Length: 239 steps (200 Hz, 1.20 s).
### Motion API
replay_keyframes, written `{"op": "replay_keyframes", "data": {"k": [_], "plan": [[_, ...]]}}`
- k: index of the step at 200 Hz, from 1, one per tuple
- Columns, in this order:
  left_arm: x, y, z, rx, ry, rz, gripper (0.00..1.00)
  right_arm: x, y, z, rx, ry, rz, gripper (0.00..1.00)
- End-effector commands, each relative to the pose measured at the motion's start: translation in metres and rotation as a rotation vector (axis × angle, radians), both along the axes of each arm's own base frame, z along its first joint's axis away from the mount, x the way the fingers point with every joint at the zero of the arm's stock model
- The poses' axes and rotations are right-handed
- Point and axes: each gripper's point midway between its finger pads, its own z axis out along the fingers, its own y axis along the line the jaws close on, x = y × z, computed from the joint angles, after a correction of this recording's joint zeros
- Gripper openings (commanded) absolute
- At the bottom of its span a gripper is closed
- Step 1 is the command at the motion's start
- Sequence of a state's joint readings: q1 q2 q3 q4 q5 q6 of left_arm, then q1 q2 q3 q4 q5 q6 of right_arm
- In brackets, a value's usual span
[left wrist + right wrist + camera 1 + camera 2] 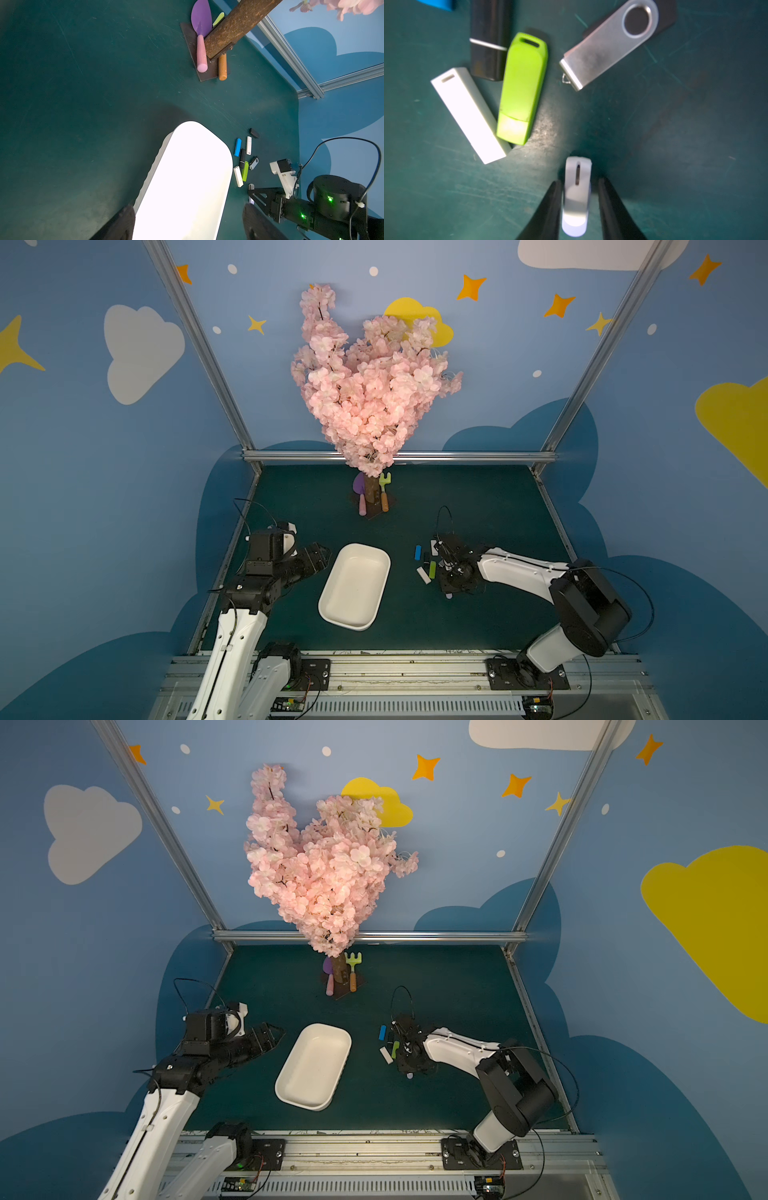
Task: Put the usb flash drive into the storage box
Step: Pick up the USB flash from the center of the board.
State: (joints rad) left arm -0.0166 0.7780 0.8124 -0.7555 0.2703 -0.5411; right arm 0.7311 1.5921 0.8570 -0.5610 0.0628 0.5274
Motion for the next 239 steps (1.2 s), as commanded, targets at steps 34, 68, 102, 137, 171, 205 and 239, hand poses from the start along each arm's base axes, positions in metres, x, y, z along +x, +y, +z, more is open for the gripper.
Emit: {"op": "replay_keyframes", "data": {"k": [34, 68, 102, 137, 171, 205, 239], "plan": [[0.0, 0.001, -0.005, -0.012, 0.02, -0.006, 0.83, -0.013, -0.002, -0.011, -0.081, 0.064, 0.022, 0.22], [-0.001, 0.002, -0.005, -0.013, 0.02, -0.004, 0.83, -0.01, -0.001, -0.004, -0.09, 0.044, 0.03, 0.15], [-0.001, 0.003, -0.004, -0.01, 0.012, 0.001, 0.83, -0.002, 0.014, 0.036, -0.001, -0.044, 0.087, 0.13], [-0.002, 0.003, -0.001, -0.015, -0.001, 0.005, 0.82, -0.003, 0.056, 0.111, 0.217, -0.158, 0.195, 0.13], [-0.002, 0.004, 0.003, -0.014, -0.021, 0.009, 0.82, -0.004, 0.117, 0.165, 0.449, -0.232, 0.296, 0.13], [-0.003, 0.005, 0.003, -0.013, -0.024, 0.012, 0.82, 0.003, 0.176, 0.17, 0.53, -0.216, 0.386, 0.13], [-0.004, 0.007, 0.002, -0.005, -0.025, 0.021, 0.81, 0.008, 0.229, 0.151, 0.489, -0.204, 0.508, 0.13]]}}
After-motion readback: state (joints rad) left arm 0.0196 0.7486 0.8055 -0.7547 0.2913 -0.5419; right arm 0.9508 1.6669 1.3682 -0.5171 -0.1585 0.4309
